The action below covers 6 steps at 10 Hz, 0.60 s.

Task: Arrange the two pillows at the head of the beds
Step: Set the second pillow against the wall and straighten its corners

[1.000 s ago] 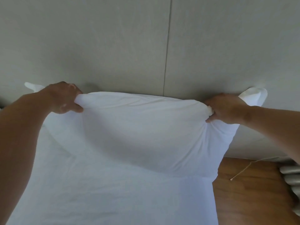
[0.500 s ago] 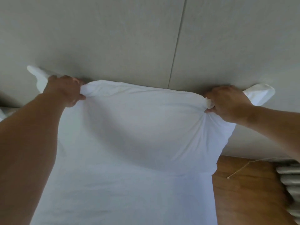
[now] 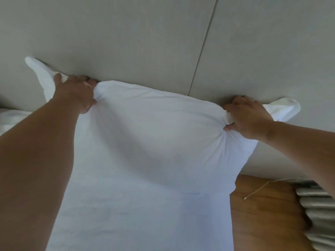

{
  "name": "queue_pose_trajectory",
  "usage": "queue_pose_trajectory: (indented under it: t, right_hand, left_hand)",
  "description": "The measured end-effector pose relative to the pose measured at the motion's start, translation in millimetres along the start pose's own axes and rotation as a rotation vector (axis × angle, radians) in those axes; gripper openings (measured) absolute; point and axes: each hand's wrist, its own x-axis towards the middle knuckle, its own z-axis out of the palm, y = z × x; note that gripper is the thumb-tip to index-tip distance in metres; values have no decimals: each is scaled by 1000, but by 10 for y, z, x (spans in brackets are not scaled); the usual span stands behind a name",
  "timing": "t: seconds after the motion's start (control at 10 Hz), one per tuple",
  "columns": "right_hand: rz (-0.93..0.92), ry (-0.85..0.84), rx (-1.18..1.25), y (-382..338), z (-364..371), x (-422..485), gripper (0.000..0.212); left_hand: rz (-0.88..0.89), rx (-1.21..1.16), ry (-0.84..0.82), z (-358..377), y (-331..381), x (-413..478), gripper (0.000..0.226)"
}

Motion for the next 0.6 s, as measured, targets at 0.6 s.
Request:
queue_pose_trajectory:
  t: [0.6]
  right_hand:
    - [-13,156,191,43,-494,-495,56]
  left_hand:
    - [-223,-299,55,-56,-349,-769,65]
